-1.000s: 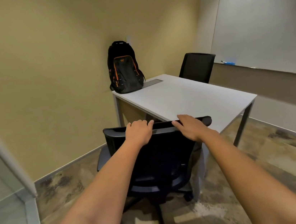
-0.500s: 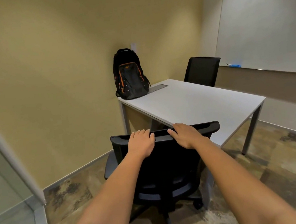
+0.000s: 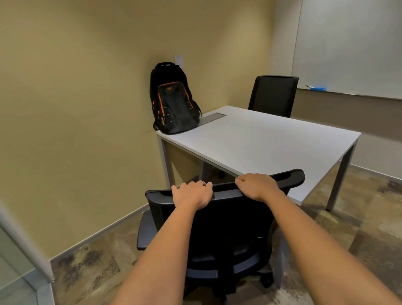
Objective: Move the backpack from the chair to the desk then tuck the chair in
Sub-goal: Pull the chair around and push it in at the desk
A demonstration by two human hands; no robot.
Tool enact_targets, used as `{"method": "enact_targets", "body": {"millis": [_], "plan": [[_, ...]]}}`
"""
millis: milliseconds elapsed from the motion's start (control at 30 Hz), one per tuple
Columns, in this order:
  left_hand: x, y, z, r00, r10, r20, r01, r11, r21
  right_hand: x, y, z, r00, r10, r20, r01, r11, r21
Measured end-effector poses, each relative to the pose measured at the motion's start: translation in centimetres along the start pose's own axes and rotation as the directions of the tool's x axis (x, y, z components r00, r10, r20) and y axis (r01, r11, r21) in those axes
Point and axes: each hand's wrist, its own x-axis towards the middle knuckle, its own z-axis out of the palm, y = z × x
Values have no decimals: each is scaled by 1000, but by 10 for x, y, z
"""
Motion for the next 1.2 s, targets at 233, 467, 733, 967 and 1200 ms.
{"method": "enact_targets", "body": {"millis": [233, 467, 733, 967, 1200], "plan": [[5, -1, 2, 996, -49, -79, 46, 998, -40, 10, 2, 9, 997, 4, -76, -9, 998, -59], [5, -2, 2, 989, -77, -126, 66, 994, -87, 10, -2, 8, 995, -72, -69, 64, 992, -111], [9, -5, -3, 984, -95, -153, 79, 991, -104, 17, -8, 7, 993, -60, -106, 59, 998, -16], [26, -12, -8, 985, -65, -161, 46, 992, -119, 34, -14, 6, 994, -34, -101, 34, 999, -4], [57, -25, -16, 987, -22, -161, 5, 995, -103, 60, -26, 6, 992, 29, -122, -27, 1000, 14]]}}
